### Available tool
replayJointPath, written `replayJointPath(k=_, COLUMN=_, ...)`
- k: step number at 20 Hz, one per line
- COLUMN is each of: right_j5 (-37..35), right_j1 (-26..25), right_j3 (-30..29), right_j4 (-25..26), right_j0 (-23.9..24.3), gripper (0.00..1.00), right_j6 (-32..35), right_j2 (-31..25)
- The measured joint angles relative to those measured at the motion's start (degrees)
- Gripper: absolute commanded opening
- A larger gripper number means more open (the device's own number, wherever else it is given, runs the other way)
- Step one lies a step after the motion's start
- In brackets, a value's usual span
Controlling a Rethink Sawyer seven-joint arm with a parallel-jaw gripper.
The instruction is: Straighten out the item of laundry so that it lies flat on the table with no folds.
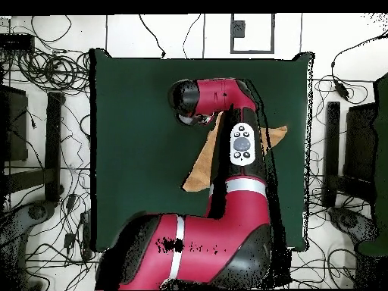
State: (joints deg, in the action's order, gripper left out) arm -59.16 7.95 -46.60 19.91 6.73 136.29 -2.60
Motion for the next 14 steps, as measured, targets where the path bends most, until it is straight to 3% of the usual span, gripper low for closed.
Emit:
replayJointPath(k=7, right_j5=-5.3, right_j1=-0.5, right_j3=0.6, right_j4=4.6, right_j0=-2.5, gripper=1.0, right_j6=0.0, right_j2=2.8)
replayJointPath(k=14, right_j5=-5.5, right_j1=-1.4, right_j3=1.9, right_j4=8.9, right_j0=-5.2, gripper=1.0, right_j6=0.0, right_j2=4.5)
